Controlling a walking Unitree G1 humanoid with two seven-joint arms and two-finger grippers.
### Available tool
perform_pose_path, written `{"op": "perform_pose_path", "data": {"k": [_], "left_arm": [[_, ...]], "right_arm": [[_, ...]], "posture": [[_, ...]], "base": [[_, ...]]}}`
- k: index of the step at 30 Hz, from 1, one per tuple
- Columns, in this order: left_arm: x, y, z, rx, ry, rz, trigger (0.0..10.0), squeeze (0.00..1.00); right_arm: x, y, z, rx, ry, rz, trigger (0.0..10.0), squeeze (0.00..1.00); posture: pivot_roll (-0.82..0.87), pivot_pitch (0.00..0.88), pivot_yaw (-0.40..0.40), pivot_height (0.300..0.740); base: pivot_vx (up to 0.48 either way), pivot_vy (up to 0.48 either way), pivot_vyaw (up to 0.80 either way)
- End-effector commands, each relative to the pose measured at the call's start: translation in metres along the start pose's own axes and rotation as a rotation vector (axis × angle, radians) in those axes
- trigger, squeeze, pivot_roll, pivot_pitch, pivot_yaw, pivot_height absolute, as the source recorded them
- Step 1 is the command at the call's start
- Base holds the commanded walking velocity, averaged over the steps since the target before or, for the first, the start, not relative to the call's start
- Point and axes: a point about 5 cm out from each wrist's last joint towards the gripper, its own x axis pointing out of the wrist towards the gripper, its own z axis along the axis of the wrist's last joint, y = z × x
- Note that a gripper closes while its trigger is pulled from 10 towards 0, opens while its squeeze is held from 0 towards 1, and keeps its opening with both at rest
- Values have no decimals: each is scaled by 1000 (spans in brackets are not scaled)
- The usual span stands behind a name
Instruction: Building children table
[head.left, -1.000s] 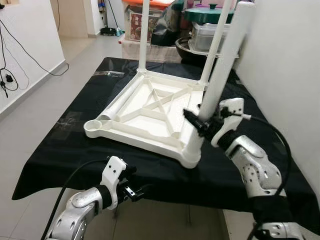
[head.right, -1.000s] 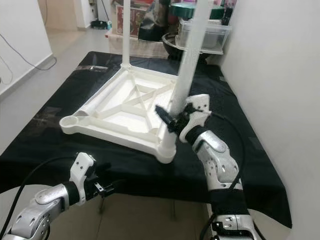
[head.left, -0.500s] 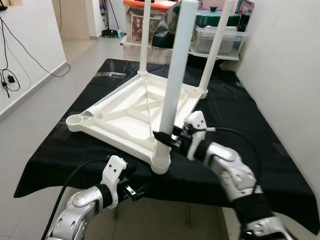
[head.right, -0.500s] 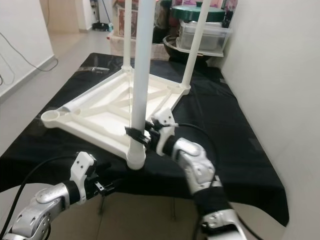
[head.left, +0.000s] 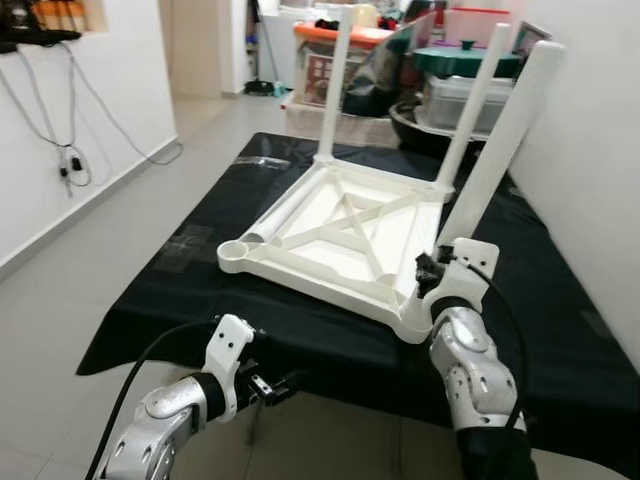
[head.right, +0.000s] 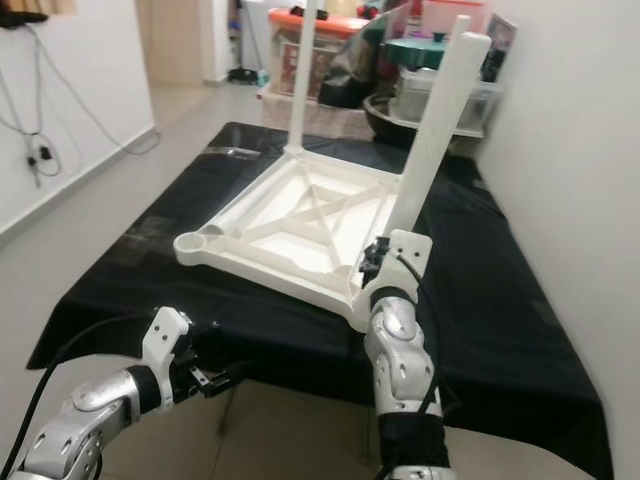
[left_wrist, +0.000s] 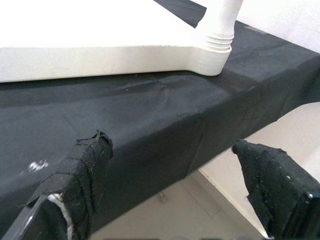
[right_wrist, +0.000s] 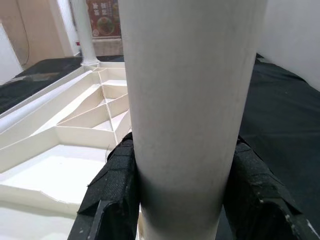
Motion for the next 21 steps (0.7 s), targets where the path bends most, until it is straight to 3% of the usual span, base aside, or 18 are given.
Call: {"op": "perform_pose_path", "data": {"k": [1,3,4,5,6,10,11,13,14,15,16,21], "left_arm": [[4,0,-1,15,18,-15,10000,0],[5,1,-1,17,20,-16,10000,0],[6,1,1,19,15,-17,10000,0],[7,1,2,20,11,-17,10000,0],[7,1,3,19,6,-14,10000,0],[5,0,3,17,1,-9,10000,0],[4,1,1,16,4,-3,10000,0],[4,1,0,15,6,2,10000,0],[4,1,0,15,6,2,10000,0],[3,2,0,14,4,5,10000,0],[3,2,0,15,4,4,10000,0],[5,4,2,22,1,4,10000,0]], "right_arm": [[-4,9,-17,19,71,93,10000,192],[-4,16,-12,41,46,141,10000,192],[0,23,1,72,-6,241,10000,796],[1,26,11,92,-37,294,10000,796],[5,27,22,97,-73,365,10000,0],[8,27,41,137,-116,507,10000,0],[7,29,46,113,-134,593,10000,0],[6,30,48,91,-146,652,10000,0],[6,30,48,91,-146,652,10000,0],[7,32,47,7,-140,778,10000,0],[8,33,44,-16,-127,807,10000,0],[6,39,30,-78,-63,969,10000,0]], "posture": [[47,0,-80,740],[47,0,-80,740],[54,0,-90,740],[54,0,-90,740],[62,0,-98,740],[66,0,-103,740],[78,0,-112,740],[78,0,-112,740],[78,0,-112,740],[85,0,-113,740],[86,0,-113,740],[93,0,-114,740]], "base": [[0,0,0],[0,0,0],[0,0,0],[0,0,0],[0,0,0],[0,0,0],[0,0,0],[0,0,0],[0,0,0],[0,0,0],[0,0,0],[0,0,0]]}}
